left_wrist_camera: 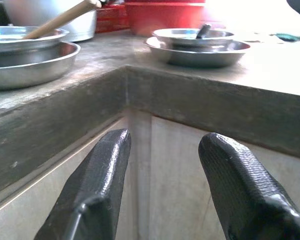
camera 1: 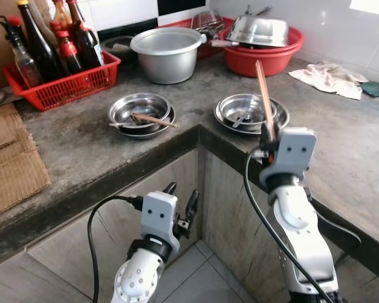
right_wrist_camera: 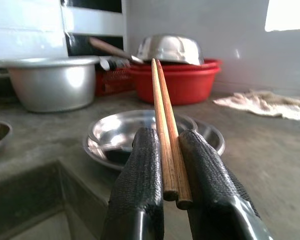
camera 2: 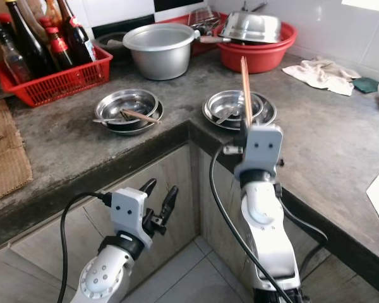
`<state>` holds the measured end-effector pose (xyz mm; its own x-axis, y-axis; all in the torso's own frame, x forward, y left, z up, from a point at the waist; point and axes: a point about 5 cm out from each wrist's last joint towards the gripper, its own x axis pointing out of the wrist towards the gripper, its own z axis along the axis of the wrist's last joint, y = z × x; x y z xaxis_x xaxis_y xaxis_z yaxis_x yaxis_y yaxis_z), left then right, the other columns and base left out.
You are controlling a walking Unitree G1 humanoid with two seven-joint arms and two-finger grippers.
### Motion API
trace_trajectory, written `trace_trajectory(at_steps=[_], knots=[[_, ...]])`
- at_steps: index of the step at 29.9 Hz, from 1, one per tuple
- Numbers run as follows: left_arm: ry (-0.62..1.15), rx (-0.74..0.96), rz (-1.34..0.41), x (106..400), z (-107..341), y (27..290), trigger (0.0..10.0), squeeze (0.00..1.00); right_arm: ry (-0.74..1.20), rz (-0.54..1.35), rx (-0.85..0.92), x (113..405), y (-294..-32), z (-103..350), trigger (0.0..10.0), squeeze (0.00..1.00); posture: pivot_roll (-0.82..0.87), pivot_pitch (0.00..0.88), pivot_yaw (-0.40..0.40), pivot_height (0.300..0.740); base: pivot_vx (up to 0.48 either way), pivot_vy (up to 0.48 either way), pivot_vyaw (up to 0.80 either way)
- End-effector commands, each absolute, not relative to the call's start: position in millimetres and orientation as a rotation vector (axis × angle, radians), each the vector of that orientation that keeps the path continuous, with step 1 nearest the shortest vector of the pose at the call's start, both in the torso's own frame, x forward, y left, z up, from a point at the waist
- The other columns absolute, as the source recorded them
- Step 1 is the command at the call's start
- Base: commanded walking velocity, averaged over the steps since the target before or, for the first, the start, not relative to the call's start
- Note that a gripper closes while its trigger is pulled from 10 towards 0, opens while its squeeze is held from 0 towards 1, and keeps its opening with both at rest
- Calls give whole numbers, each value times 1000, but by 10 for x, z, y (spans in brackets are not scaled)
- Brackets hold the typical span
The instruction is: Kitchen organization
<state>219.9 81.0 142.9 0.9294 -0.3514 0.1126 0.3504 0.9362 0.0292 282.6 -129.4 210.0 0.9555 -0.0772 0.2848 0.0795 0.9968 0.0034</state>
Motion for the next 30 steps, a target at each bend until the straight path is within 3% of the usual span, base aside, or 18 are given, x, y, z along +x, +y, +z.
trace_trajectory(at_steps=[1, 5, 14, 24, 30], knots=[[-95, 6, -384, 2207, 1394, 783, 10000, 0, -311, -82, -7, 2779, -1311, 2164, 0, 0, 89, 77, 12, 740, 0, 476, -788], [-100, 7, -396, 2212, 1387, 779, 10000, 0, -304, -87, -8, 2747, -1320, 2173, 0, 0, 87, 68, 13, 740, 0, 468, -788], [-108, 37, -423, 2198, 1386, 767, 10000, 0, -300, -90, -9, 2722, -1310, 2178, 0, 0, 87, 57, 16, 740, 0, 0, -788], [-98, 36, -446, 2196, 1368, 744, 10000, 0, -305, -92, -23, 2713, -1299, 2210, 0, 0, 83, 54, 19, 740, 272, -392, -788], [-93, 19, -433, 2216, 1376, 757, 10000, 0, -304, -88, -26, 2724, -1291, 2229, 0, 0, 85, 63, 21, 740, 0, 0, -788]])
